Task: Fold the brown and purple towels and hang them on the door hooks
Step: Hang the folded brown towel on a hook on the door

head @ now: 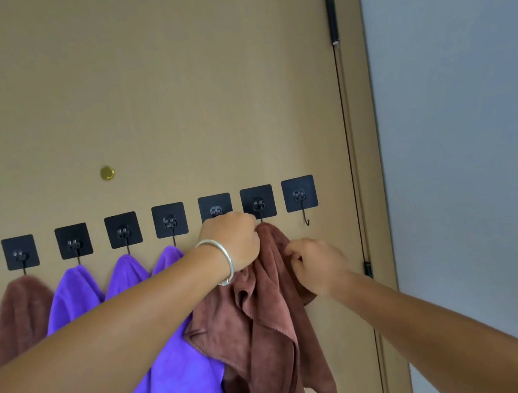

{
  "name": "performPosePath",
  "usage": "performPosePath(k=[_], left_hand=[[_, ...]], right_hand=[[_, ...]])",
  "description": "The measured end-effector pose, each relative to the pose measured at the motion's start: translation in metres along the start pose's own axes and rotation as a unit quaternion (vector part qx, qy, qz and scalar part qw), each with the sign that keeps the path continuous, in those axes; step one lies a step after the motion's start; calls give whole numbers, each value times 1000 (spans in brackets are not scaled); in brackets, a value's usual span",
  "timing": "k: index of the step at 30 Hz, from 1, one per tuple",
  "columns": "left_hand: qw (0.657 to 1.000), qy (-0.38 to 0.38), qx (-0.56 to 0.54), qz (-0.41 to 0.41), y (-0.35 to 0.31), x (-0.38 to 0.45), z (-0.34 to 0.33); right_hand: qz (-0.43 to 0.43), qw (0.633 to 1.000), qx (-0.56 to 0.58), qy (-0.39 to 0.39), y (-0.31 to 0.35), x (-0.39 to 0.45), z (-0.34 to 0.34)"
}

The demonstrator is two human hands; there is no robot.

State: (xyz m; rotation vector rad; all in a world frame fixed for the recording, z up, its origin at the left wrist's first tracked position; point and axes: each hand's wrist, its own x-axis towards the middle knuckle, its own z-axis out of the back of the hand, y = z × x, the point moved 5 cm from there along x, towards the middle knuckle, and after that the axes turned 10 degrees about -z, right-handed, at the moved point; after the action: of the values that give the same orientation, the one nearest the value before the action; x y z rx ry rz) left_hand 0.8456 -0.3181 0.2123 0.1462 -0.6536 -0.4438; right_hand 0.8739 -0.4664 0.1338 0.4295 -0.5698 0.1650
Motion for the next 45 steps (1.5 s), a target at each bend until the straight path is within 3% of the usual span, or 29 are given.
performPosePath(k=[6,16,21,36,45], left_hand=[[993,-76,-4,-85,1,1,-9],[976,-59,-71,-195,-6,1,-32],[955,-76,-136,-254,-36,-11,-34],[839,-138,-275,-449,-238,-109,85],[738,-165,-330,-565,-384,-229,213]], right_hand=[[-33,996,-35,-71,4,-11,17],[-219,946,-225,-79,5,-53,59],[-253,917,-293,-96,19,-109,83],[-423,780,-435,-155,44,-332,237],[-544,658,-485,-189,94,-529,355]])
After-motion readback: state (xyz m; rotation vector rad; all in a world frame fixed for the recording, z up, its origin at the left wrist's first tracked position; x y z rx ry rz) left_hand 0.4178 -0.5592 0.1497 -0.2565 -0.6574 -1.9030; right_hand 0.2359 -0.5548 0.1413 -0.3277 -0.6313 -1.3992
